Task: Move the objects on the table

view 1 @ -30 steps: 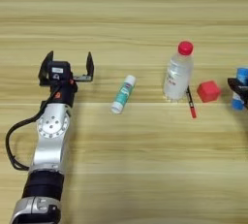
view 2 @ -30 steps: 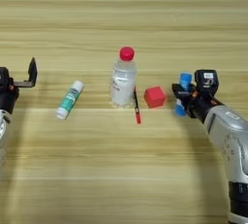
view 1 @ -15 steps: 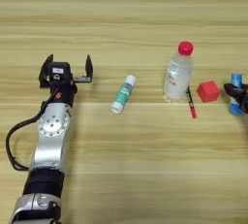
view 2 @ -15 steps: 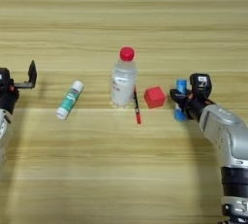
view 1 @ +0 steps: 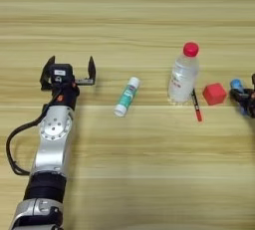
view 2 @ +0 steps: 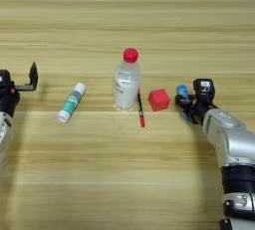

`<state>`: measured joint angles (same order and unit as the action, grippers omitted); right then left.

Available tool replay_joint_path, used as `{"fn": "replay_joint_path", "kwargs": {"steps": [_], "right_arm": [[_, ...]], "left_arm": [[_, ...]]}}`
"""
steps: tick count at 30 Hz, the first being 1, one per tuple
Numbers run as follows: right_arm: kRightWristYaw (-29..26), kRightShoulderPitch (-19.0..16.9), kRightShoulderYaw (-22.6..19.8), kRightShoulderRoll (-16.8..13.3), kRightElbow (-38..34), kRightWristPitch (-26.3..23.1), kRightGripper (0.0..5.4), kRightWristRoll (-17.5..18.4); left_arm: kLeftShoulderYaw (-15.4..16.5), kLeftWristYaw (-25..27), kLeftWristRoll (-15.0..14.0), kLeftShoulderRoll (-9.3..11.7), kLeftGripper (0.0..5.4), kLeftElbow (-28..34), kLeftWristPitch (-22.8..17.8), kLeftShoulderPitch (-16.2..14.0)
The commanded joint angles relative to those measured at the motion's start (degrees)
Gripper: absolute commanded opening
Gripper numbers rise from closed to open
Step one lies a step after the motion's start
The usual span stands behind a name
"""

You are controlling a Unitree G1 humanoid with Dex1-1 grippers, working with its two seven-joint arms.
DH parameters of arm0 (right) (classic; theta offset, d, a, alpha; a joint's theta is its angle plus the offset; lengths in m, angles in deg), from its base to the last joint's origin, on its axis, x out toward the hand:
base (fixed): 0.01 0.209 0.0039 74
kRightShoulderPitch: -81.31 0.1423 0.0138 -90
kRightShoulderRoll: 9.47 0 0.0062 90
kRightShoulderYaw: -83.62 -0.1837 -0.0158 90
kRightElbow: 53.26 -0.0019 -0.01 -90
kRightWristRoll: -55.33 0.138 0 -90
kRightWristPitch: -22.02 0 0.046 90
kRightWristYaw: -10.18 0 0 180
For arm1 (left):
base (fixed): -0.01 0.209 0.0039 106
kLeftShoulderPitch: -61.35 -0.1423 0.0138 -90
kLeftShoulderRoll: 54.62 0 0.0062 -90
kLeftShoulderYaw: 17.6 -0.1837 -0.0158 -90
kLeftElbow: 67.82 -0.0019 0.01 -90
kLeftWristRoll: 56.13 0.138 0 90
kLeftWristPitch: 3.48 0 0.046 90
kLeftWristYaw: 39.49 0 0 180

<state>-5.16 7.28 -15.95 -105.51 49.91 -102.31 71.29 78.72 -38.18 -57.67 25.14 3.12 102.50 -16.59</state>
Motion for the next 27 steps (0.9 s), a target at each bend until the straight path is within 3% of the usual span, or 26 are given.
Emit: {"fn": "replay_joint_path", "kwargs": {"steps": [1, 16, 27], "right_arm": [[0.2, 0.2, -0.3, 0.6, -0.6, 0.9, 2.43, -0.6], [-0.4, 0.1, -2.0, 2.4, -3.4, 2.3, 4.07, 0.7], [-1.9, 0.3, -2.6, 3.3, -5.4, 6.2, 5.18, 1.6]], "left_arm": [[-0.1, 0.1, 0.1, 0.3, 5.4, -0.1, -0.9, 0.5], [-0.2, 0.1, 0.2, 0.3, 5.4, -0.1, -0.7, 0.5], [-0.3, 0.3, 0.2, 0.2, 5.4, -0.1, -0.7, 0.6]]}}
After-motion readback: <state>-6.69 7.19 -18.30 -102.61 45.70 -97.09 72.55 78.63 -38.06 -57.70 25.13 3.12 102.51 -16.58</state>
